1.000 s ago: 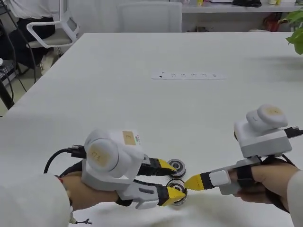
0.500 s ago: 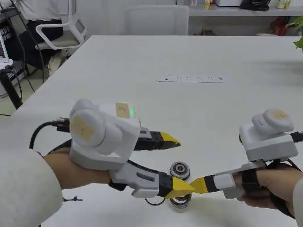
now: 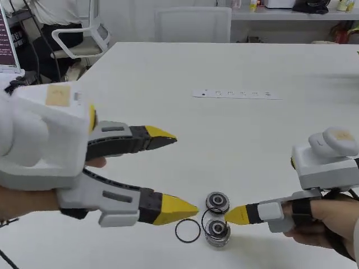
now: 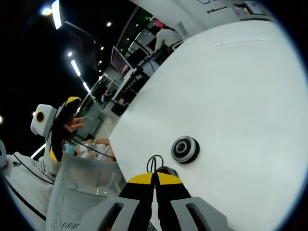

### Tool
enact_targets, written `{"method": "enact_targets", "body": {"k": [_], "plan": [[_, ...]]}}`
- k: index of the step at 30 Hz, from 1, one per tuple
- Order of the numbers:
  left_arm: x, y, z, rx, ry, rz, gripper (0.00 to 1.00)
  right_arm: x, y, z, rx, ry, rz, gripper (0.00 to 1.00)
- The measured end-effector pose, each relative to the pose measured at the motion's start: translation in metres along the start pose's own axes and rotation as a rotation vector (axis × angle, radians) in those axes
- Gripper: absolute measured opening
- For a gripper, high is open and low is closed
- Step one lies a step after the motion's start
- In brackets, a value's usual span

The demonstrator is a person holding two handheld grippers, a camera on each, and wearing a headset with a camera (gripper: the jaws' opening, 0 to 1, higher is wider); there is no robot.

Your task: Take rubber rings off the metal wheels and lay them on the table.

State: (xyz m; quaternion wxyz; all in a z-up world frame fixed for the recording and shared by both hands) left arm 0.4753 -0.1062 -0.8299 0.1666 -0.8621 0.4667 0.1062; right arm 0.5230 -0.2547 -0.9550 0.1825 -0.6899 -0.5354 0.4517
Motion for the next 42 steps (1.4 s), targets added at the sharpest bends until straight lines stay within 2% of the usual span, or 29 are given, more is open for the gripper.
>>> {"method": "enact_targets", "body": {"k": [2,4,6,9,12,17,23,25,29,36,42], "plan": [[-0.01,-0.001,0.006,-0.005,-0.014,-0.035,0.65,-0.001,0.0,-0.001,0.005,0.009,-0.002,0.0],[-0.019,-0.003,0.015,-0.014,-0.034,-0.094,0.65,-0.001,0.0,-0.001,0.017,0.015,-0.005,0.0],[-0.026,-0.001,0.024,-0.04,-0.039,-0.118,0.65,-0.001,0.0,0.0,0.022,0.015,-0.006,0.0],[-0.032,0.004,0.035,-0.086,-0.042,-0.142,0.66,-0.001,0.0,-0.001,0.022,0.015,-0.007,0.0],[-0.037,0.009,0.051,-0.132,-0.066,-0.176,0.67,-0.001,-0.003,-0.002,0.021,0.024,-0.016,0.0],[-0.038,0.016,0.064,-0.184,-0.078,-0.196,0.68,-0.004,-0.009,-0.008,0.018,0.056,-0.026,0.0],[-0.033,0.016,0.066,-0.206,-0.082,-0.202,0.7,-0.006,-0.021,-0.02,-0.009,0.107,-0.04,0.0],[-0.033,0.017,0.067,-0.207,-0.091,-0.195,0.72,-0.006,-0.024,-0.023,-0.02,0.117,-0.044,0.0],[-0.032,0.017,0.068,-0.227,-0.085,-0.191,0.77,-0.005,-0.031,-0.028,-0.051,0.128,-0.039,0.0],[-0.03,0.021,0.07,-0.241,-0.091,-0.161,0.83,0.01,-0.04,-0.027,-0.118,0.087,-0.022,0.0],[-0.03,0.02,0.07,-0.248,-0.08,-0.165,0.87,0.027,-0.046,-0.021,-0.157,0.034,-0.022,0.0]]}}
Point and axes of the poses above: the centre of the closed fingertips' face, and the gripper's own axes: x roughly forward along the fingers, y roughly to its right, z roughly out of its underside, the point moved 5 cm from there along -x, roughly backward along the fingers, and after that the axes turned 5 degrees about -z, right-handed, at the moved point
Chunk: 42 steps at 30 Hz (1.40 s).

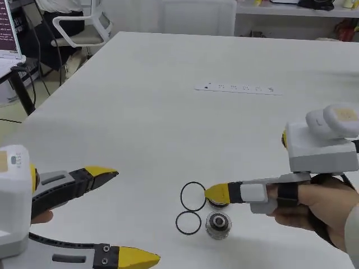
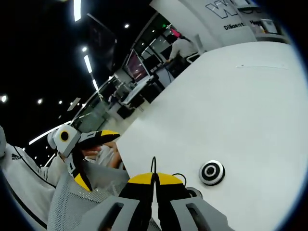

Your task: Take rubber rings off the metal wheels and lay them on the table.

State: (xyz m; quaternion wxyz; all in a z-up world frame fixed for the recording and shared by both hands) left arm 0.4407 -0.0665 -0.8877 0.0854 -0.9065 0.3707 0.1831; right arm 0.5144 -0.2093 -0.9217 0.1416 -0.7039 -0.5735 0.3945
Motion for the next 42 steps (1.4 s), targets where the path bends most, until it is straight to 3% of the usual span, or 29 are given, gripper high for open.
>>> {"method": "enact_targets", "body": {"k": [2,10,18,23,31,42], "plan": [[0.0,0.0,0.0,-0.003,0.003,0.0,0.86,0.006,0.0,0.004,-0.046,-0.046,0.027,0.0],[0.001,0.002,0.002,-0.007,-0.005,0.016,0.86,0.027,-0.006,0.009,-0.107,-0.114,0.038,0.0],[0.001,0.001,0.003,-0.007,-0.011,0.015,0.86,0.036,0.005,0.009,-0.098,-0.141,0.071,0.0],[0.001,0.001,0.005,-0.005,-0.02,0.015,0.85,0.034,0.015,0.017,-0.089,-0.166,0.088,0.0],[0.001,0.0,0.005,-0.003,-0.028,0.007,0.84,0.029,0.028,0.024,-0.067,-0.174,0.14,0.0],[0.001,-0.001,0.005,-0.006,-0.025,-0.005,0.82,0.026,0.025,0.023,-0.04,-0.156,0.119,0.0]]}}
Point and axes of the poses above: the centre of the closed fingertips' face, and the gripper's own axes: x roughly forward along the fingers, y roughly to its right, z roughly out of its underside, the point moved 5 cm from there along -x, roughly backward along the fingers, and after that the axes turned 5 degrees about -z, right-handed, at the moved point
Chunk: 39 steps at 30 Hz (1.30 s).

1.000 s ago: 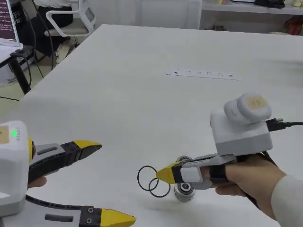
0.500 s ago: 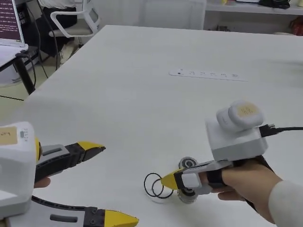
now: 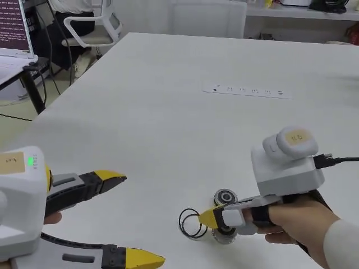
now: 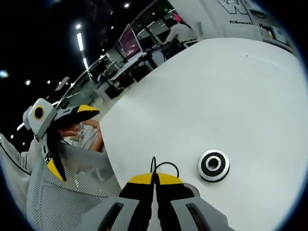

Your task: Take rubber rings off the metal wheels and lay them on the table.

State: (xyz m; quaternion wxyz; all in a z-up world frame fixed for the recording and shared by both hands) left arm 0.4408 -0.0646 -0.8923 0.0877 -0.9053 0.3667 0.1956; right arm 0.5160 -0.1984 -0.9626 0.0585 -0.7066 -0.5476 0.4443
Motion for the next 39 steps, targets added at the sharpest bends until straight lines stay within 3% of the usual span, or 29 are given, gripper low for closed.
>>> {"method": "enact_targets", "body": {"k": [25,39], "plan": [[0.0,-0.001,0.001,0.002,-0.007,-0.005,0.8,-0.001,0.008,0.005,0.022,-0.02,0.037,0.0],[0.0,-0.002,0.002,0.002,-0.011,-0.009,0.79,0.001,0.011,0.004,-0.092,-0.046,0.092,0.04]]}}
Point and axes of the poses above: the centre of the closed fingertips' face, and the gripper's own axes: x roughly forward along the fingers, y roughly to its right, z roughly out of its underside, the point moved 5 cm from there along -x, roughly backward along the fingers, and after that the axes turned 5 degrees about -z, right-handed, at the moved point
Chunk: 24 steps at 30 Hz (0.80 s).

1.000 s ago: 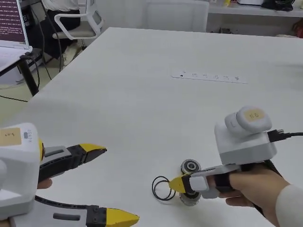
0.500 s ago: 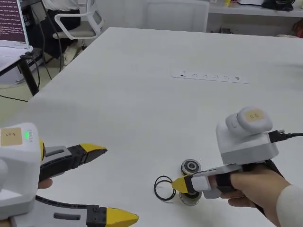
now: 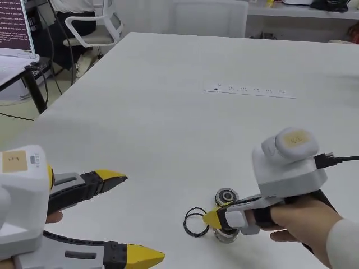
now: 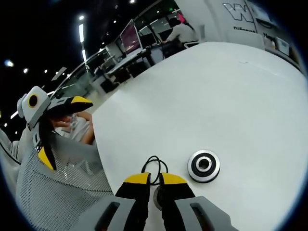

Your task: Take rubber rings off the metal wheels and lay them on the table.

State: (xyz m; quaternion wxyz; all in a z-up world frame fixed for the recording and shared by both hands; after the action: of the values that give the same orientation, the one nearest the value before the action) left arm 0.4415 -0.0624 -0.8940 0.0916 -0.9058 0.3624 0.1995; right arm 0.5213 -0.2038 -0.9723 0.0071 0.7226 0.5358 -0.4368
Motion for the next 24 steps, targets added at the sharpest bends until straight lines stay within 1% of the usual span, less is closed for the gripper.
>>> {"method": "enact_targets", "body": {"k": [4,10,14,15,16,17,18,20,23,24], "plan": [[0.0,0.0,0.0,-0.001,-0.001,-0.003,0.79,-0.002,0.0,-0.002,-0.011,0.007,0.01,0.07],[0.0,-0.001,0.0,0.003,-0.004,-0.005,0.8,-0.007,0.003,-0.007,-0.019,0.027,0.024,0.08],[-0.001,-0.001,-0.002,0.012,0.001,-0.008,0.8,-0.014,0.007,-0.011,-0.029,0.043,0.039,0.07],[-0.002,-0.001,-0.005,0.027,0.01,-0.009,0.8,-0.015,0.008,-0.012,-0.03,0.048,0.039,0.08],[-0.002,-0.001,-0.009,0.062,0.022,-0.017,0.81,-0.018,0.009,-0.014,-0.035,0.062,0.041,0.08],[-0.004,-0.002,-0.011,0.111,0.023,-0.029,0.8,-0.019,0.01,-0.015,-0.039,0.071,0.04,0.08],[-0.005,-0.002,-0.012,0.134,0.016,-0.032,0.8,-0.022,0.011,-0.017,-0.042,0.084,0.039,0.08],[-0.005,-0.001,-0.014,0.122,0.006,-0.028,0.8,-0.026,0.012,-0.02,-0.051,0.108,0.036,0.09],[-0.005,0.0,-0.027,0.146,0.023,-0.021,0.81,-0.033,0.016,-0.023,-0.072,0.137,0.05,0.09],[-0.005,0.0,-0.035,0.163,0.04,-0.017,0.81,-0.034,0.017,-0.025,-0.081,0.144,0.054,0.09]]}}
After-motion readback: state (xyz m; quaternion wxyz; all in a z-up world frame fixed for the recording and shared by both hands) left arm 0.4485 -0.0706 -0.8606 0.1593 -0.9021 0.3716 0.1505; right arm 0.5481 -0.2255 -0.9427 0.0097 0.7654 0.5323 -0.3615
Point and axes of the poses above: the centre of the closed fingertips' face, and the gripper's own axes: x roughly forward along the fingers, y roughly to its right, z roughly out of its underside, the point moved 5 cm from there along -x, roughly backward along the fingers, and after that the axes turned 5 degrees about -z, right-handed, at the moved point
